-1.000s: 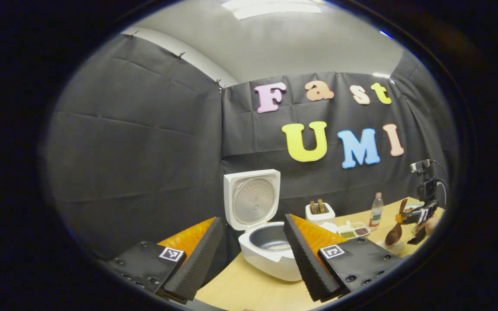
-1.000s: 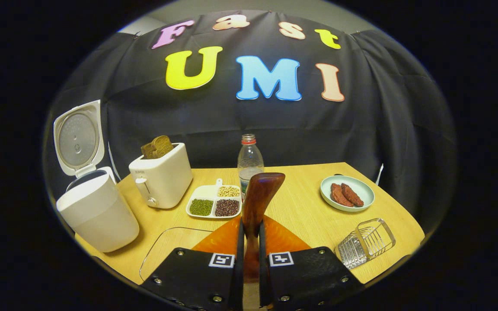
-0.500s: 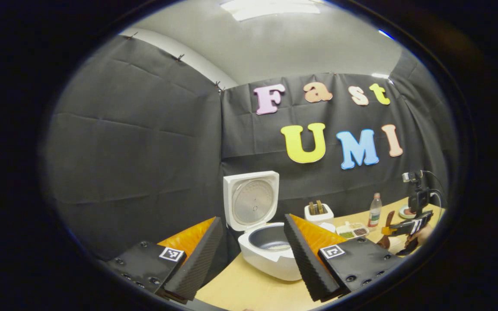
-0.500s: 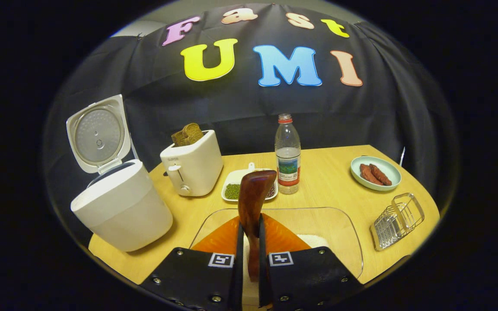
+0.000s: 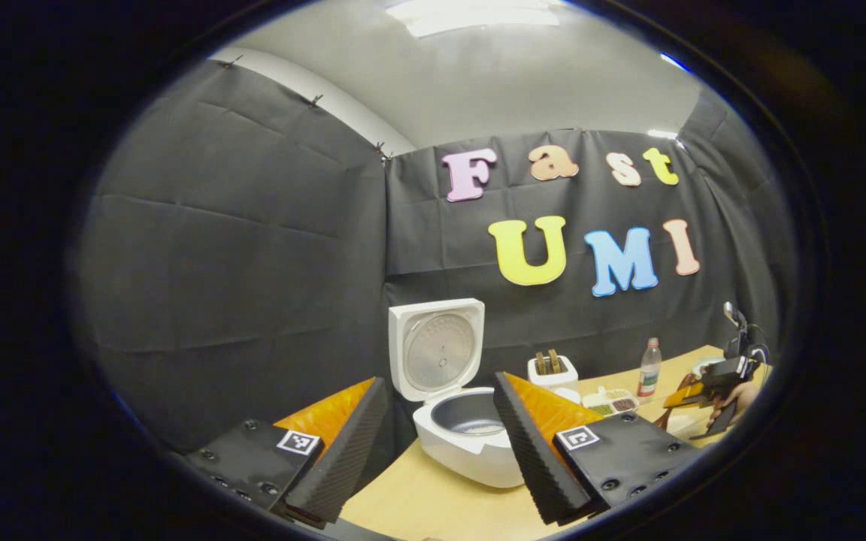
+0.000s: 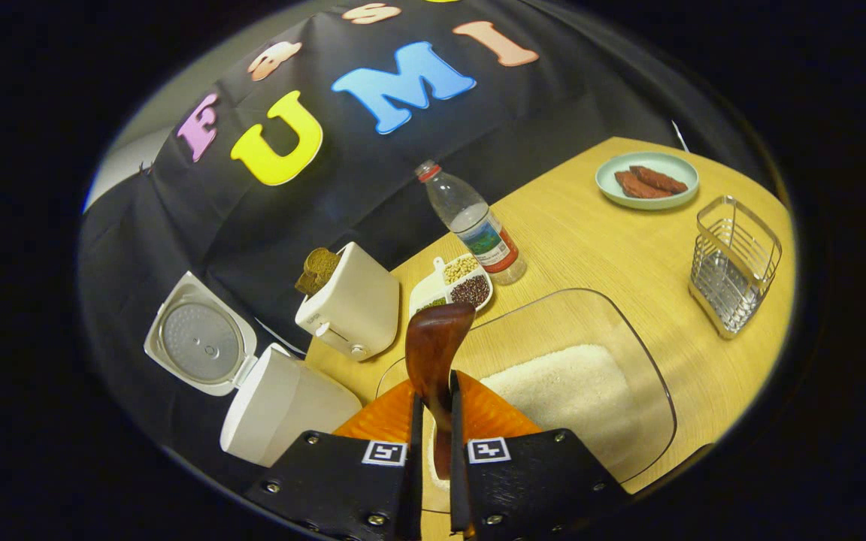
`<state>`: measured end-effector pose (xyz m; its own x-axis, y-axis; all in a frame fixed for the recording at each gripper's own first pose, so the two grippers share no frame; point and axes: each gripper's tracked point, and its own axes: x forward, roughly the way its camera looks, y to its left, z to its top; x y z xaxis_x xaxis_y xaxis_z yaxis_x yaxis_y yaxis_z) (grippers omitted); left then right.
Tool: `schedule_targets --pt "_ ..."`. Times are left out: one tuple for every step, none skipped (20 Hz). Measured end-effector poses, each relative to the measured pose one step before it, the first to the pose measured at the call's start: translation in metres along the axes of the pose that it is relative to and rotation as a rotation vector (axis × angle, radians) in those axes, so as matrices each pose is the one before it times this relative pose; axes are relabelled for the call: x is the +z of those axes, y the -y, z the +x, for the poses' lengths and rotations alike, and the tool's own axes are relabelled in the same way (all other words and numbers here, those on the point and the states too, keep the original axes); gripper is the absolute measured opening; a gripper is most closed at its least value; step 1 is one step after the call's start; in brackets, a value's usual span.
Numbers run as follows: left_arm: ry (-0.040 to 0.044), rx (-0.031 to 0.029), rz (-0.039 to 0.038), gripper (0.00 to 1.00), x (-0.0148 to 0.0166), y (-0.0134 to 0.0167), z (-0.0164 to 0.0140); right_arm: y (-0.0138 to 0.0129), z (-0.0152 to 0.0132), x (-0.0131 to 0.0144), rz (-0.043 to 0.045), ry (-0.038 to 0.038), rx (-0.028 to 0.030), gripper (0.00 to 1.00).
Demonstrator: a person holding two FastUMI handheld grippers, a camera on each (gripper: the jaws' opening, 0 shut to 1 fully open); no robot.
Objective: Close the left gripper, press the button to open the rice cooker; take a wooden spoon from the chopstick holder with the right hand, scoop a spoonful of rice and pour it into the rice cooker, then put the wooden spoon back into the chopstick holder.
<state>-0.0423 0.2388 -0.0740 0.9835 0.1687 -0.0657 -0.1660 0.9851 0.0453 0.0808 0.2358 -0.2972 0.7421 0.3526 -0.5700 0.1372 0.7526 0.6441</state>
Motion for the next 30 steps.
schedule_targets --pt "-0.00062 -0.00233 0.00077 0.98 0.00006 0.00145 0.00157 0.00265 -0.00147 0.00293 0.03229 0.00807 0.00708 0.15" --pt "-0.00026 -0.00438 -0.00037 0.98 0.00050 0.00263 0.00009 0.00375 -0.00135 0.00540 0.02569 0.01376 0.00359 0.15" --pt "-0.00174 -0.00600 -0.00132 0.98 0.00087 0.00280 0.00029 0.00201 -0.00341 0.00501 0.01858 0.01265 0.00353 0.15" --pt "-0.00215 -0.00812 -0.00066 0.98 -0.00034 0.00453 0.00028 0.00267 -0.00160 0.00483 0.00488 0.00821 -0.00070 0.15" --pt "0.00295 -0.00573 0.00231 0.98 0.00219 0.00258 0.00113 0.00206 -0.00309 0.00570 0.00371 0.01002 -0.00021 0.15" --pt "0.00430 -0.00435 0.00280 0.98 0.00188 0.00199 0.00042 0.00025 -0.00491 0.00788 0.01059 0.00964 0.00639 0.15" --pt "0.00593 -0.00322 0.00207 0.98 0.00272 0.00239 0.00052 -0.00060 -0.00327 0.00700 0.01573 0.01003 0.00983 0.15" --pt "0.00439 -0.00556 -0.00023 0.98 0.00237 0.00258 0.00052 -0.00226 -0.00296 0.00646 0.01755 0.01003 0.01654 0.15" --pt "0.00208 -0.00418 -0.00001 0.98 0.00166 0.00199 -0.00069 -0.00258 -0.00144 0.00570 0.01814 0.01137 0.01447 0.15" --pt "0.00026 -0.00275 0.00125 0.98 -0.00171 0.00205 0.00139 -0.00268 -0.00246 0.00596 0.01989 0.00760 0.01392 0.15" --pt "-0.00026 -0.00094 0.00066 0.98 -0.00005 0.00112 0.00106 -0.00376 -0.00286 0.00552 0.02084 0.00582 0.01213 0.15" --pt "-0.00040 -0.00156 -0.00083 0.98 -0.00050 0.00113 0.00097 -0.00504 -0.00087 0.00361 0.02065 0.00186 0.01527 0.15" --pt "-0.00146 0.00143 -0.00176 0.98 0.00063 -0.00039 0.00023 -0.00680 -0.00213 0.00266 0.02318 -0.00121 0.01823 0.15" --pt "-0.00146 0.00099 -0.00266 0.98 -0.00088 0.00053 0.00031 -0.00712 -0.00162 0.00271 0.02264 -0.00366 0.02084 0.15" --pt "-0.00003 0.00079 -0.00299 0.98 0.00158 0.00044 -0.00040 -0.00762 0.00056 0.00120 0.02227 -0.00391 0.02083 0.15" --pt "0.00077 -0.00014 -0.00131 0.98 -0.00096 -0.00077 0.00027 -0.00680 0.00014 0.00061 0.02260 -0.00395 0.01799 0.15" --pt "0.00122 0.00200 0.00128 0.98 0.00097 -0.00087 0.00025 -0.00781 -0.00060 -0.00087 0.01590 -0.00820 0.01627 0.15" --pt "0.00181 0.00044 0.00095 0.98 0.00086 -0.00142 0.00023 -0.00724 0.00108 -0.00139 0.00797 -0.00788 0.01526 0.15" --pt "0.00213 0.00195 0.00021 0.98 0.00012 -0.00136 -0.00046 -0.00771 0.00105 -0.00094 0.00388 -0.00382 0.01531 0.15" --pt "0.00073 0.00116 -0.00064 0.98 -0.00063 -0.00081 0.00001 -0.00791 0.00207 -0.00057 0.00033 0.00524 0.01528 0.15" --pt "-0.00059 0.00338 -0.00271 0.98 0.00057 -0.00120 -0.00070 -0.00741 0.00220 -0.00227 -0.00262 -0.00197 0.01526 0.15" --pt "0.00072 0.00335 -0.00555 0.98 -0.00111 -0.00151 -0.00059 -0.00705 0.00220 -0.00379 0.00057 -0.00805 0.01290 0.15" --pt "0.00054 0.00061 -0.00584 0.98 0.00017 -0.00148 -0.00041 -0.00893 0.00335 -0.00508 0.00747 -0.01064 0.01504 0.15" --pt "-0.00217 0.00448 -0.00251 0.98 -0.00253 -0.00262 -0.00073 -0.00809 0.00539 -0.00503 0.01072 -0.00869 0.01456 0.15" --pt "-0.00336 0.00380 -0.00111 0.98 -0.00172 -0.00263 -0.00145 -0.00864 0.00496 -0.00611 0.01038 -0.00804 0.01727 0.15" --pt "-0.00371 0.00512 -0.00151 0.98 -0.00234 -0.00174 -0.00066 -0.00836 0.00547 -0.00497 0.00432 -0.00602 0.01383 0.15" --pt "-0.00418 0.00470 -0.00225 0.99 -0.00169 -0.00217 -0.00088 -0.00737 0.00460 -0.00667 -0.00229 -0.00905 0.01284 0.15" --pt "-0.00375 0.00492 -0.00201 0.98 -0.00310 -0.00327 -0.00179 -0.00745 0.00637 -0.00613 -0.00509 -0.00880 0.01146 0.15" --pt "-0.00576 0.00727 -0.00184 0.98 -0.00160 -0.00338 -0.00191 -0.00817 0.00505 -0.00637 -0.00174 -0.00795 0.01345 0.15" --pt "-0.00688 0.00709 -0.00324 0.98 -0.00361 -0.00300 -0.00263 -0.00801 0.00546 -0.00536 0.00346 -0.00966 0.01555 0.15"
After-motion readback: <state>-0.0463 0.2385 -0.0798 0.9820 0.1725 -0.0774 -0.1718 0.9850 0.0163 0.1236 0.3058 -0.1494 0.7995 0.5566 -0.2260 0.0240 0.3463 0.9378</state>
